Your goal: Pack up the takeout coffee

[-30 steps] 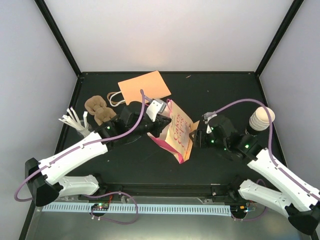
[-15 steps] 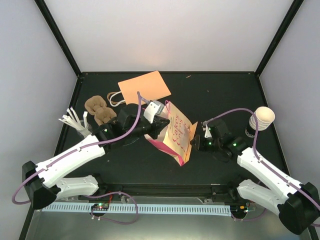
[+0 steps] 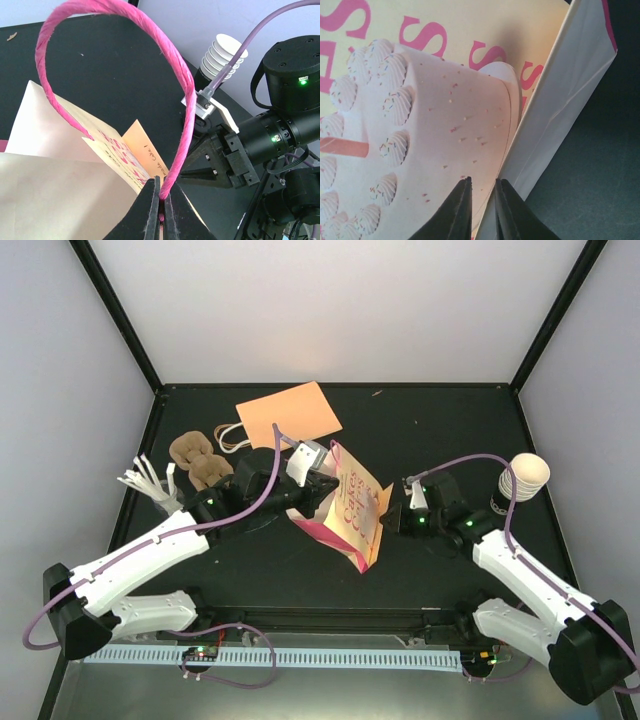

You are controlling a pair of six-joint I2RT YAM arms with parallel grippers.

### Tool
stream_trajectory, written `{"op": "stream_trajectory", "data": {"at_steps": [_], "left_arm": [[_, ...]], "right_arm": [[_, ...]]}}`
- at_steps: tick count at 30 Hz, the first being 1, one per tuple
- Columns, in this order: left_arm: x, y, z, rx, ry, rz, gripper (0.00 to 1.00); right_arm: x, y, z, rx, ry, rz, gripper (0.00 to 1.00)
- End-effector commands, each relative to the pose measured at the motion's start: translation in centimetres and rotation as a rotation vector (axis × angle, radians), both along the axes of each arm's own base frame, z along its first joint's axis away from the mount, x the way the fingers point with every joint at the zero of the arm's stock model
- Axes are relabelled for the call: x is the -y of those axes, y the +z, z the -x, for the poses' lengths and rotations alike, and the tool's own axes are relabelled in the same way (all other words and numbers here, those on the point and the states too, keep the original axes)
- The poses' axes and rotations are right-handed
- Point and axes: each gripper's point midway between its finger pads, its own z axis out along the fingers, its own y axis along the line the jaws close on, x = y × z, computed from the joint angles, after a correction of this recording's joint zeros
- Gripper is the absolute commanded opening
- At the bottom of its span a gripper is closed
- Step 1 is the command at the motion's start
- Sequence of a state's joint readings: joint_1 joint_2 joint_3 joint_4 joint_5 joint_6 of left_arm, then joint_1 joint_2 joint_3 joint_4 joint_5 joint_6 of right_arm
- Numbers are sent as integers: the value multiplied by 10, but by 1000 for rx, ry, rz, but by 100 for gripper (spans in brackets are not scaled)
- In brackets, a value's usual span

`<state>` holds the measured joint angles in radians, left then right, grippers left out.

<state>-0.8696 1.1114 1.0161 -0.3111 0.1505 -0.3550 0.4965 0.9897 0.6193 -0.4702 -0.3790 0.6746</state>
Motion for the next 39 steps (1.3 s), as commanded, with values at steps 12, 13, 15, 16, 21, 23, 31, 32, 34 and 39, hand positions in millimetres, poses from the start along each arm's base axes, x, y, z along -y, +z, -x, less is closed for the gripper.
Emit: {"op": "stream_trajectory", "data": {"at_steps": [12,13,15,16,21,23,31,32,34,39], "left_arm": [[-2,18,-1,35,3,52,2],[-2,18,-2,34,3,51,2],[-2,18,-2,34,3,50,1],[-2,18,-1,34,4,50,2],[-2,19,-1,34,3,53,2],[-3,18,-1,35,4,52,2],[-7,18,-2,33,19,49,2],[-7,18,-1,31,21,51,2],[-9,18,-2,29,27,55,1],[-16,19,-2,27,44,80,2]], "right_arm": [[0,-4,-2,-2,16,-1,19],[0,-4,-2,-4,17,-1,19],[0,-6,-1,-10,18,2,19],[-1,-7,-1,-13,20,1,19],[0,-10,0,-21,19,4,18],[0,-10,0,-20,18,3,16],[4,-14,3,-26,14,15,10],[4,-16,4,-29,12,19,9],[5,-18,5,-32,13,24,2],[7,-21,7,-25,18,35,1]]}}
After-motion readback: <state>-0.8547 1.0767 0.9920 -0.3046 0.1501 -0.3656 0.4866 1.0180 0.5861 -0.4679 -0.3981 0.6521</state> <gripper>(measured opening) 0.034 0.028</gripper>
